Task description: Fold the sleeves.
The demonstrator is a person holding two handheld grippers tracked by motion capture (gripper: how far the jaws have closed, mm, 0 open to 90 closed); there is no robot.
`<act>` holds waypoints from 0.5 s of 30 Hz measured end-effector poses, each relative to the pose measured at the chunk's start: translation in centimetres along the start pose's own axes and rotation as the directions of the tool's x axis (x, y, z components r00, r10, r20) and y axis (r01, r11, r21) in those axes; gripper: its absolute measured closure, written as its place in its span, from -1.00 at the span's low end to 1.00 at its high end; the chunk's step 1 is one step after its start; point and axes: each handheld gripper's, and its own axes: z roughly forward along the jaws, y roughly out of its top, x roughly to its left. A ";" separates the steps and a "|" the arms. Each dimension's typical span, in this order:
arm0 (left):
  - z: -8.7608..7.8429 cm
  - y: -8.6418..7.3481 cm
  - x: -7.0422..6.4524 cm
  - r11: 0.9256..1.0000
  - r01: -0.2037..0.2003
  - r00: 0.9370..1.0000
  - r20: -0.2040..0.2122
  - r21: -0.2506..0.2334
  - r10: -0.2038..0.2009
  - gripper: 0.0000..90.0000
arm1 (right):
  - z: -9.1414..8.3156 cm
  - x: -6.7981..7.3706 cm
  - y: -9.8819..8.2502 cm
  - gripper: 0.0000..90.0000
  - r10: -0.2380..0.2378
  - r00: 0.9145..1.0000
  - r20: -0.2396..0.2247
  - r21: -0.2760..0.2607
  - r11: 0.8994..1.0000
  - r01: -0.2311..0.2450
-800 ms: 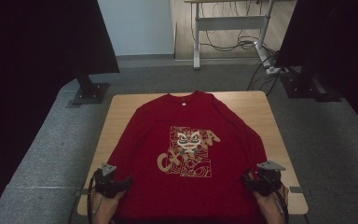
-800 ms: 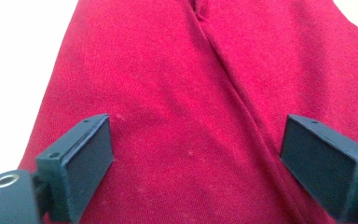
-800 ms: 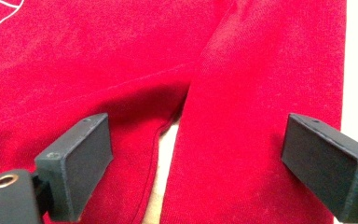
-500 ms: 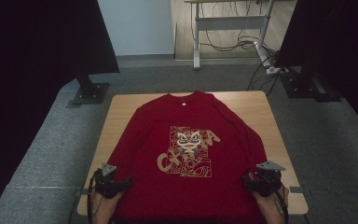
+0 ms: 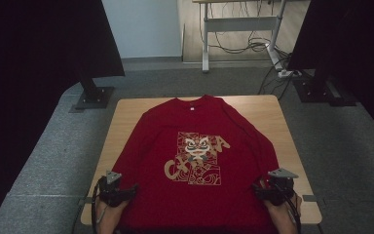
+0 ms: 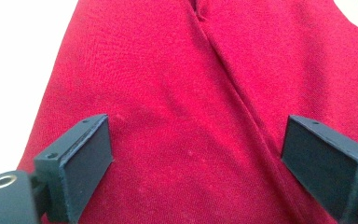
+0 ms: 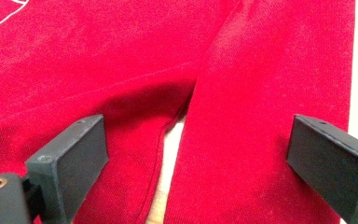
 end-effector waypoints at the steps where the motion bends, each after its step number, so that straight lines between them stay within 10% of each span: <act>1: 0.0 0.0 0.0 1.000 -0.002 1.000 0.001 0.000 0.002 -0.80 | 0.0 0.0 0.0 -0.88 0.000 1.000 0.000 0.000 1.000 0.000; 15: -0.7 1.6 0.2 0.999 -0.011 1.000 0.007 -0.033 0.012 -0.72 | 0.0 0.0 0.0 -0.88 0.000 1.000 0.000 0.000 1.000 0.000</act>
